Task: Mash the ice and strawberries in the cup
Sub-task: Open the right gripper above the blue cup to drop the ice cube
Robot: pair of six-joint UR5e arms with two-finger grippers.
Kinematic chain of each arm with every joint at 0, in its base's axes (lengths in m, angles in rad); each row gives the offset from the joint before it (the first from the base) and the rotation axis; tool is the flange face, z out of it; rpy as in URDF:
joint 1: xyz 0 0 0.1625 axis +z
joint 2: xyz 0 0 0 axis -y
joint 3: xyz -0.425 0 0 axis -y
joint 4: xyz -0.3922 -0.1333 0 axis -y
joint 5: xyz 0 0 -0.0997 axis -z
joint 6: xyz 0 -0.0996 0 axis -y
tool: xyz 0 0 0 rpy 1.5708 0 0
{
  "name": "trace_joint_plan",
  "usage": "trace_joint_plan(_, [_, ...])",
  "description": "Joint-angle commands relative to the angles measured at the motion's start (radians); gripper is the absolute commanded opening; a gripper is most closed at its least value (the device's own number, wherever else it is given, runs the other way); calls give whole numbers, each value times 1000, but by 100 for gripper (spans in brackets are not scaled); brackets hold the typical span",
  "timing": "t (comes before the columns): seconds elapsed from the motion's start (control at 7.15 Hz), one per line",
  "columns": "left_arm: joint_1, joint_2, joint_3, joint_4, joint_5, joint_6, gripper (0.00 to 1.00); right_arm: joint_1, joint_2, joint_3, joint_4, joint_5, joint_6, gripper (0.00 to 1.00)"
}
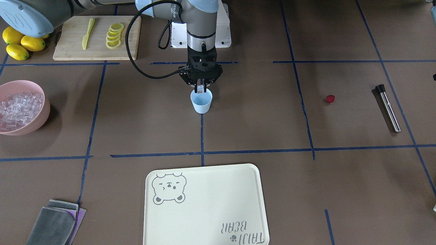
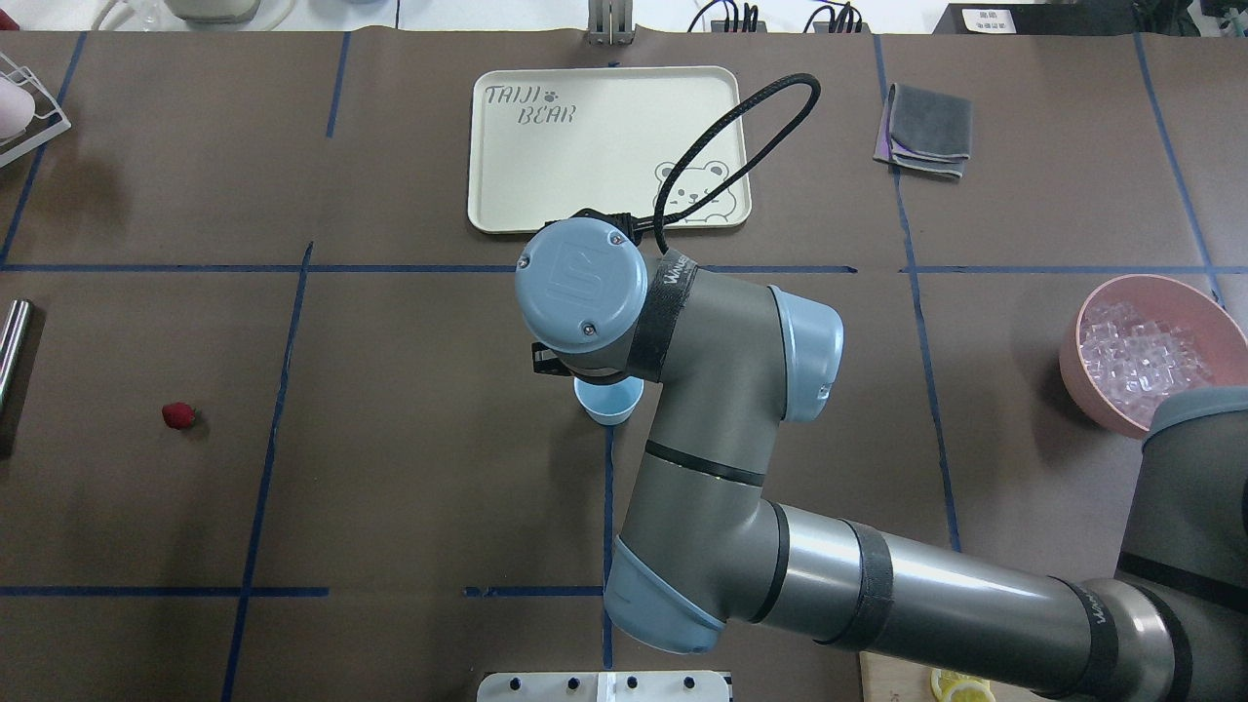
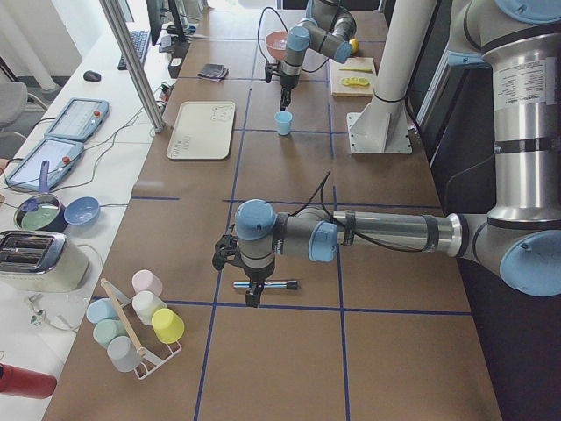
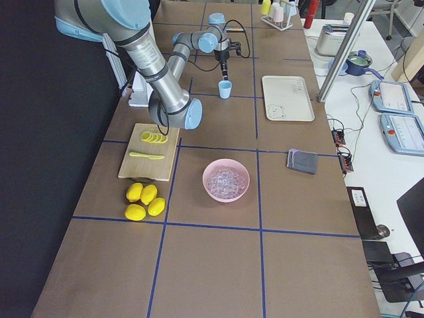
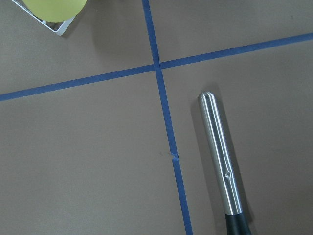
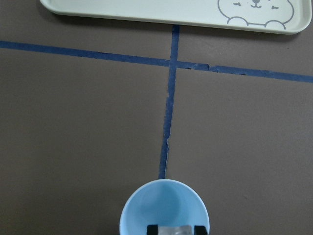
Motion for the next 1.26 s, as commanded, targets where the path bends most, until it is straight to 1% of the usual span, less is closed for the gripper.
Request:
trace_joint_plan(0.0, [1,-2,0,0,0,0,100,-5,-6,-19,38,-4,-5,72])
trace_joint_plan(0.14, [1,-2,0,0,0,0,100,-8,-7,-25,41,-4,-8,99])
trace_joint_plan(0.56, [1,-5,0,0,0,0,100,5,-4,-20,46,2,-9,99])
trace_joint_plan(0.7, [1,-5,2,0,0,0,100,54,-10,-13,44,31,-12,99])
trace_joint_plan(0.84, [1,-5,2,0,0,0,100,135,-79,42,46,113,-47,99])
trace_joint_plan(0.98, [1,-5,0,0,0,0,100,225,-187,141,46,185,-166,99])
trace_joint_plan(1.12, [1,-6,0,0,0,0,100,340,-308,221,47,280,-299,99])
